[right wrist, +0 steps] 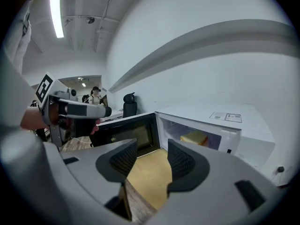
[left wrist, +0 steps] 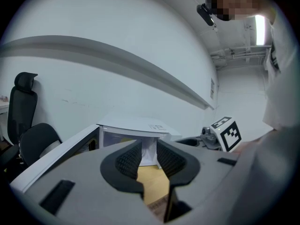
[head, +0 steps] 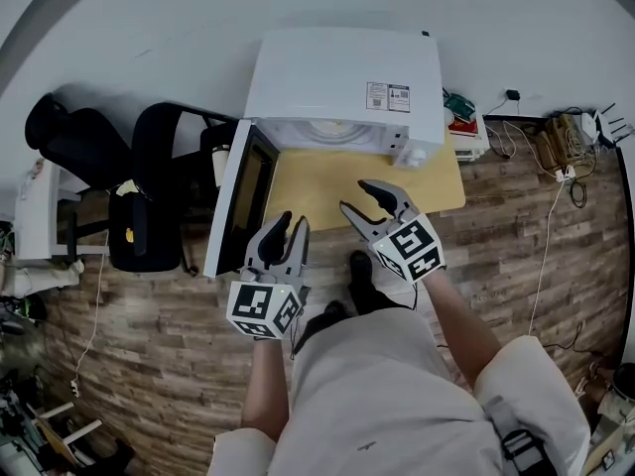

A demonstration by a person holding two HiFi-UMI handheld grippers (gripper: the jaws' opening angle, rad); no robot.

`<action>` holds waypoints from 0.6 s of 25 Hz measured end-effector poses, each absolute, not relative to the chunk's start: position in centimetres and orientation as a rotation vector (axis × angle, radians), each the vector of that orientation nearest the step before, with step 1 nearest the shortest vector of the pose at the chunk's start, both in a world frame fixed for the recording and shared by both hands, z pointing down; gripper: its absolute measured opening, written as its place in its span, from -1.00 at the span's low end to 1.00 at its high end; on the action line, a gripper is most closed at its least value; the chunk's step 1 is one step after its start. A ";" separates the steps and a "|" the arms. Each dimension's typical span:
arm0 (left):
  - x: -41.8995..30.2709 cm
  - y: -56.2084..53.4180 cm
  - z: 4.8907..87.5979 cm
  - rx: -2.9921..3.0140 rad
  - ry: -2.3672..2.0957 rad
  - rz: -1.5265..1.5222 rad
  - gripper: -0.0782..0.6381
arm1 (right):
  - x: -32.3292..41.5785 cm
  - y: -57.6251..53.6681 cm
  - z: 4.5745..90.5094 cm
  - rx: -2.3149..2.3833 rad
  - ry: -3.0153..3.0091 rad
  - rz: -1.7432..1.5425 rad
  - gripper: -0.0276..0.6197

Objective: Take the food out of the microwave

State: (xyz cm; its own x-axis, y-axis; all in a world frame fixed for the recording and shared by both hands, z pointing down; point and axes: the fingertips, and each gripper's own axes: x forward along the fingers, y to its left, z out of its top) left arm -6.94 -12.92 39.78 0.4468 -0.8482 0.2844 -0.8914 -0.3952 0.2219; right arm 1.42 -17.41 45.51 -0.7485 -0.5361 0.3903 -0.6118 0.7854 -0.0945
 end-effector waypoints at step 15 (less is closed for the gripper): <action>-6.9 -16.5 42.5 2.289 -1.543 0.177 -0.53 | -0.9 -23.2 51.5 0.707 -2.531 0.219 -0.21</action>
